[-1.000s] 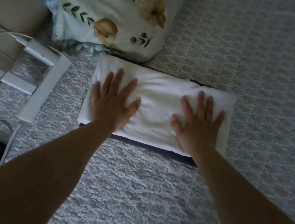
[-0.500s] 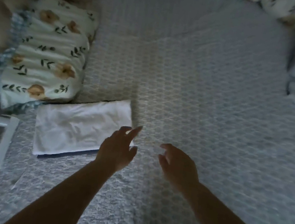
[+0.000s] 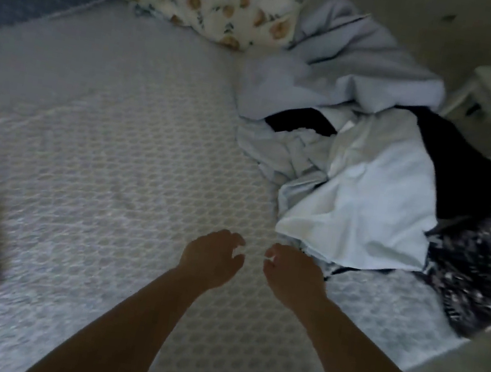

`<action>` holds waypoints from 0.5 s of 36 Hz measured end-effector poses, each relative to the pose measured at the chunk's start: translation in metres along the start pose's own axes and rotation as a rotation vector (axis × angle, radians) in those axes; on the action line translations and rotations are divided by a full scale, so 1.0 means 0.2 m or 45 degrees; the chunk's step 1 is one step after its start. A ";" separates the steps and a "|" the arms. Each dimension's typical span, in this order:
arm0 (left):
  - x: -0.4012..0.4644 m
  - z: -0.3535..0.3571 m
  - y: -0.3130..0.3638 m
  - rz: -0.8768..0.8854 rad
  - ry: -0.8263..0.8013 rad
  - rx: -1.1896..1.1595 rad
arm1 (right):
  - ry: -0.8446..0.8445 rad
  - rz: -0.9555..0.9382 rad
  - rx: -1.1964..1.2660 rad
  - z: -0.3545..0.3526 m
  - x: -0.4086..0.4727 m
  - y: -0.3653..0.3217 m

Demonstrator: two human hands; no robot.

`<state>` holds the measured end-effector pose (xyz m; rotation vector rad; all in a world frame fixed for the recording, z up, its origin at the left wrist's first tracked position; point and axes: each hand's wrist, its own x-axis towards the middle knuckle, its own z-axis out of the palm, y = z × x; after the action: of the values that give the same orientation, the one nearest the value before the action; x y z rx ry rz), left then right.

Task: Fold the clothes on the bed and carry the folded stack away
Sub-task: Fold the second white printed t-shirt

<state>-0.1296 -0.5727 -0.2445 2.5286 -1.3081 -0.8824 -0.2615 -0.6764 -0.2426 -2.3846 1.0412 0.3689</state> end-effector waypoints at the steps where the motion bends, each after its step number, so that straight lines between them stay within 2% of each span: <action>1: 0.06 0.02 0.10 0.027 0.023 0.007 | 0.046 -0.001 0.004 -0.05 0.01 0.09; 3: 0.16 0.05 0.29 0.095 0.085 0.034 | 0.133 0.004 -0.005 -0.14 0.02 0.25; 7: 0.35 0.13 0.55 0.220 0.257 0.075 | 0.347 -0.056 -0.244 -0.25 0.09 0.55; 11: 0.52 0.25 0.69 0.230 0.264 0.200 | 0.187 0.027 -0.227 -0.24 0.20 0.81; 18: 0.74 0.59 0.77 0.195 0.031 0.371 | 0.011 0.061 -0.214 -0.03 0.31 1.13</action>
<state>-0.2375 -0.7683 -0.3432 2.5890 -1.7066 -0.6700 -0.3876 -0.8480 -0.3419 -2.5144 1.1128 0.4808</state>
